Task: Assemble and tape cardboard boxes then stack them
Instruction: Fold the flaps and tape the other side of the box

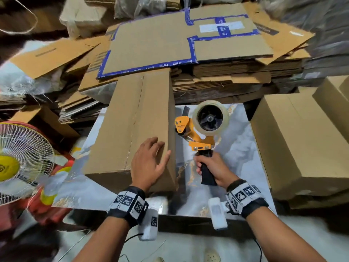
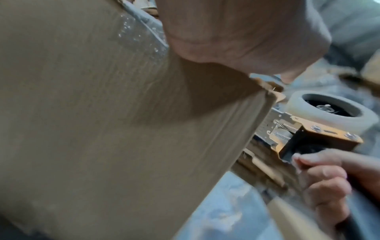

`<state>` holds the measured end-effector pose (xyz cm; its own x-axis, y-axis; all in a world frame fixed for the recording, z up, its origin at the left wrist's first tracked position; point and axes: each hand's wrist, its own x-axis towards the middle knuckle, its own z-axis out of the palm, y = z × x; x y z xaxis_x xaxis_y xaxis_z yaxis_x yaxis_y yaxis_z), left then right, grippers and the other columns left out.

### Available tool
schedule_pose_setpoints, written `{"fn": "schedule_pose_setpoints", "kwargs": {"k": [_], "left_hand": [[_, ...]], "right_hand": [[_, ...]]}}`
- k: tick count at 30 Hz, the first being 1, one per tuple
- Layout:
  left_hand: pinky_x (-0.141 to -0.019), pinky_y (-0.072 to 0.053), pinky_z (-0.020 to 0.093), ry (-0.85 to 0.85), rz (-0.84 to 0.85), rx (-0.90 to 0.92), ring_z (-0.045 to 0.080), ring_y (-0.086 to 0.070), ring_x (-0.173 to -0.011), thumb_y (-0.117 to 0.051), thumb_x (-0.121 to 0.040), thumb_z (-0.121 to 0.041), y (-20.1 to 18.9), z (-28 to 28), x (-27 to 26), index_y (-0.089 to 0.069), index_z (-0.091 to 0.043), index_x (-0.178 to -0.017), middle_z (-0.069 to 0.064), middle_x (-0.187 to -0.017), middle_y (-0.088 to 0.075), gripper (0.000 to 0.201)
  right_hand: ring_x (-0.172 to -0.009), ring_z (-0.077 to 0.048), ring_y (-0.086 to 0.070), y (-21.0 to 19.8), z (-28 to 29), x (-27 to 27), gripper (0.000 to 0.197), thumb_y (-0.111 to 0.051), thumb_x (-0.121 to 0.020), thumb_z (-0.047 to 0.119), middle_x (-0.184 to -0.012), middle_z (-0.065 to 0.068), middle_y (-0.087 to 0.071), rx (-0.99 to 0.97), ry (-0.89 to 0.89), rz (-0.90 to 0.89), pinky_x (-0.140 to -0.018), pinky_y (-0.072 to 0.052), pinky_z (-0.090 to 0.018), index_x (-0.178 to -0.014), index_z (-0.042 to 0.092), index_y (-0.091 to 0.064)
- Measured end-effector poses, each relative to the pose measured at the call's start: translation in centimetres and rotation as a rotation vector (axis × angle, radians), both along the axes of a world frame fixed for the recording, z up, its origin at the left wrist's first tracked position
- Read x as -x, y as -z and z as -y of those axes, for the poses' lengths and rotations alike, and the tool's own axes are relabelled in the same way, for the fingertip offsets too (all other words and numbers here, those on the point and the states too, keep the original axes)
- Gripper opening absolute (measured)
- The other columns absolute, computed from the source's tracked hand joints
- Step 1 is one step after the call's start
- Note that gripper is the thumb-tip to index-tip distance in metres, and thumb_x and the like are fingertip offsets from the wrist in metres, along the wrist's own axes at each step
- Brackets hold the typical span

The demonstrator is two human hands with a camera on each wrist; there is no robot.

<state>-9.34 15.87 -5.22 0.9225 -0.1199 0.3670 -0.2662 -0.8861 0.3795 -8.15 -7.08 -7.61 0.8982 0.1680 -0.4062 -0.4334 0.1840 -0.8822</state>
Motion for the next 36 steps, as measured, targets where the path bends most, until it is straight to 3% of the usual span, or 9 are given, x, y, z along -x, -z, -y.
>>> {"fn": "schedule_pose_setpoints", "kwargs": {"k": [5, 10, 15, 17, 20, 24, 28, 31, 36], "left_hand": [[-0.084, -0.057, 0.038, -0.181, -0.466, 1.434, 0.024, -0.07, -0.093, -0.038, -0.106, -0.048, -5.2, -0.5, -1.3, -0.061, -0.018, -0.124, 0.015, -0.118, -0.066, 0.042], [-0.067, -0.062, 0.039, -0.172, -0.774, 1.745, 0.026, -0.072, -0.063, -0.045, -0.104, -0.042, -9.1, -3.1, -1.0, -0.06, -0.015, -0.091, 0.01, -0.073, -0.068, 0.034], [-0.066, -0.064, 0.036, -0.233, -0.725, 2.019, 0.023, -0.075, -0.072, -0.055, -0.101, -0.02, -8.8, -5.8, -0.1, -0.069, -0.007, -0.074, 0.013, -0.075, -0.071, 0.033], [-0.066, -0.064, 0.036, -0.211, -0.715, 2.108, 0.026, -0.075, -0.086, -0.061, -0.097, -0.015, -8.2, -6.8, 0.3, -0.072, -0.001, -0.088, 0.019, -0.096, -0.075, 0.02], [-0.07, -0.062, 0.035, -0.179, -0.69, 2.165, 0.029, -0.076, -0.08, -0.065, -0.086, -0.01, -8.1, -8.1, 0.8, -0.065, 0.007, -0.106, 0.023, -0.098, -0.075, 0.026], [-0.067, -0.058, 0.029, -0.248, -0.683, 2.135, 0.026, -0.073, -0.058, -0.057, -0.09, 0.005, -8.0, -9.7, 1.3, -0.058, 0.006, -0.088, 0.029, -0.076, -0.07, 0.002], [-0.067, -0.062, 0.032, -0.219, -0.608, 1.916, 0.029, -0.076, -0.072, -0.047, -0.098, 0.011, -6.4, -11.3, 1.4, -0.054, 0.001, -0.1, 0.034, -0.097, -0.066, 0.012], [-0.065, -0.063, 0.029, -0.147, -0.578, 1.794, 0.03, -0.076, -0.079, -0.043, -0.099, 0.013, -5.9, -12.2, 1.8, -0.053, -0.003, -0.101, 0.021, -0.086, -0.073, 0.019], [-0.064, -0.06, 0.021, -0.055, -0.606, 1.566, 0.023, -0.076, -0.074, -0.048, -0.099, 0.009, -5.8, -13.8, 2.4, -0.075, -0.007, -0.077, 0.024, -0.093, -0.072, 0.038]], "right_hand": [[-0.052, -0.024, -0.051, -5.2, -0.9, 0.2, 0.01, -0.059, -0.094, -0.003, -0.06, -0.011, -0.052, 0.117, -0.163, 0.17, -0.052, -0.044, -0.03, -0.085, 0.002, -0.061], [-0.052, -0.024, -0.049, -7.7, -3.2, -0.3, 0.003, -0.06, -0.092, -0.003, -0.062, -0.012, -0.053, 0.24, -0.259, 0.213, -0.055, -0.042, -0.035, -0.09, -0.005, -0.061], [-0.05, -0.023, -0.049, -9.8, -5.8, -0.9, 0.004, -0.06, -0.092, -0.002, -0.059, -0.009, -0.054, 0.382, -0.307, 0.286, -0.052, -0.043, -0.032, -0.089, -0.004, -0.06], [-0.05, -0.024, -0.051, -10.8, -6.9, -1.1, 0.013, -0.059, -0.092, -0.002, -0.061, -0.012, -0.054, 0.431, -0.335, 0.326, -0.052, -0.044, -0.032, -0.08, 0.002, -0.058], [-0.051, -0.025, -0.053, -11.9, -8.5, -1.3, 0.014, -0.059, -0.092, -0.001, -0.061, -0.014, -0.055, 0.484, -0.374, 0.376, -0.052, -0.045, -0.034, -0.079, -0.001, -0.058], [-0.052, -0.022, -0.054, -12.7, -10.2, -1.6, 0.012, -0.062, -0.093, 0.003, -0.059, -0.01, -0.057, 0.537, -0.409, 0.384, -0.05, -0.046, -0.03, -0.092, -0.009, -0.063], [-0.052, -0.019, -0.055, -13.7, -11.2, -1.6, 0.011, -0.066, -0.092, 0.007, -0.06, -0.008, -0.059, 0.598, -0.462, 0.414, -0.051, -0.045, -0.028, -0.086, -0.002, -0.065], [-0.052, -0.02, -0.055, -14.0, -11.6, -1.7, 0.01, -0.067, -0.09, 0.007, -0.061, -0.008, -0.059, 0.631, -0.485, 0.418, -0.052, -0.046, -0.029, -0.086, -0.002, -0.064], [-0.053, -0.024, -0.055, -14.4, -12.3, -1.7, 0.013, -0.07, -0.088, 0.005, -0.059, -0.01, -0.059, 0.648, -0.524, 0.412, -0.052, -0.045, -0.03, -0.078, 0.002, -0.062]]}}
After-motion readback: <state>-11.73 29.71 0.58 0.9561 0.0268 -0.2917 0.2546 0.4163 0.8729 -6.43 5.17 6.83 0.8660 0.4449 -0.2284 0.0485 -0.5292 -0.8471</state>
